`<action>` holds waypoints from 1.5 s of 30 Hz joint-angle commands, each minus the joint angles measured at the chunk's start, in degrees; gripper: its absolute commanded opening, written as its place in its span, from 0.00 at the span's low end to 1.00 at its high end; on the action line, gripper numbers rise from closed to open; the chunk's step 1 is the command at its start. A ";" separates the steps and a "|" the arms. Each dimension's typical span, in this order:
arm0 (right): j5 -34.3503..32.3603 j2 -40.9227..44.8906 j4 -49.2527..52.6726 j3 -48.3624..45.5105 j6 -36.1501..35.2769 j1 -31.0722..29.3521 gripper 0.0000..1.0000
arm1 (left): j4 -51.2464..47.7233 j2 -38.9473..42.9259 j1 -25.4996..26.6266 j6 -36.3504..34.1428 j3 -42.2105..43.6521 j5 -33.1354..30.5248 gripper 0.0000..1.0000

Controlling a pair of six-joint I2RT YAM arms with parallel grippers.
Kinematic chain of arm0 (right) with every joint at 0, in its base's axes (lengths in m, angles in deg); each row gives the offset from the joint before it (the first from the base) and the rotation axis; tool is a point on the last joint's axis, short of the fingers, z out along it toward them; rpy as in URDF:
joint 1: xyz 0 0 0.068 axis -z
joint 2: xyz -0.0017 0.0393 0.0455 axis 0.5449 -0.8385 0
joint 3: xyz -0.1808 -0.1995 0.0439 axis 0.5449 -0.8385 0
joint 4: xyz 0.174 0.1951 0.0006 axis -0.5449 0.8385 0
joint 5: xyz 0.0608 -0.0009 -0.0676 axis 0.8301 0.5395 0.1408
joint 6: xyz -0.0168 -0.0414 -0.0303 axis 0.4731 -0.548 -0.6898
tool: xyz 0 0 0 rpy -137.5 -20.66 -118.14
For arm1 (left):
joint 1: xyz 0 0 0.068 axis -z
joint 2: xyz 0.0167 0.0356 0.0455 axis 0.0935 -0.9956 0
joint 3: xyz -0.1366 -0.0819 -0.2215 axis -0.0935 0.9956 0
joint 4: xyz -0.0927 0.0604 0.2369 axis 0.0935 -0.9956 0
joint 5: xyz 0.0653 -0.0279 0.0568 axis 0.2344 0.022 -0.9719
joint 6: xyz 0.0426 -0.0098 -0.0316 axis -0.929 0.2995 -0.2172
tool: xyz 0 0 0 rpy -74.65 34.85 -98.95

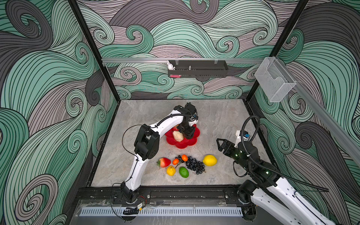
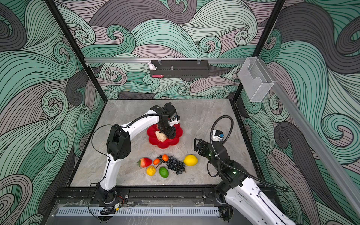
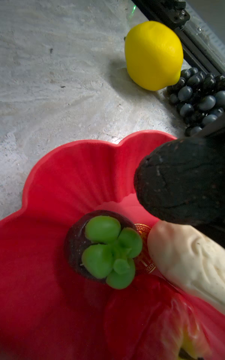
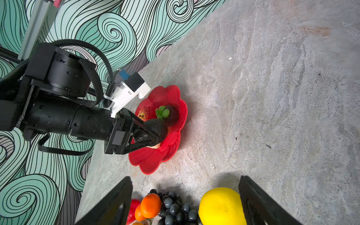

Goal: Place and organize the fake fruits in the fruit bowl
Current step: 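Carry the avocado over the bowl with the left gripper while the right gripper withdraws, then lower the avocado into the bowl beside the purple fruit with the left gripper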

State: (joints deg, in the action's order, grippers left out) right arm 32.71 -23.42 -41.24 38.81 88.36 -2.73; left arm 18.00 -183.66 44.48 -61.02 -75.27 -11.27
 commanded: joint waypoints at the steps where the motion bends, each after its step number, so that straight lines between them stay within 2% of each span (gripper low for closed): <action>1: -1.11 -0.38 0.21 -1.04 0.00 0.33 0.86 | -4.80 -2.39 -0.09 -1.71 -3.92 0.14 0.46; 9: -1.02 -0.84 -0.31 -1.53 0.35 0.32 0.86 | -9.05 -6.98 0.17 -3.09 -9.19 0.42 0.47; 22: -0.33 -1.61 -0.94 -2.05 0.78 0.41 0.86 | -12.41 -10.90 1.93 -6.17 -13.31 -4.36 0.51; 37: 0.17 -1.72 -1.20 -2.46 1.10 0.73 0.86 | -15.43 -13.28 2.20 -1.82 -16.79 -3.19 0.53; 45: 0.21 -1.28 -1.21 -2.80 1.23 0.85 0.86 | -15.71 -14.39 2.23 -2.04 -17.52 -3.40 0.57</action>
State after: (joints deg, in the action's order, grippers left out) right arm 32.88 -25.10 -41.57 36.86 89.04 -2.33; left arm 5.09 -196.38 46.40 -63.51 -91.09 -14.62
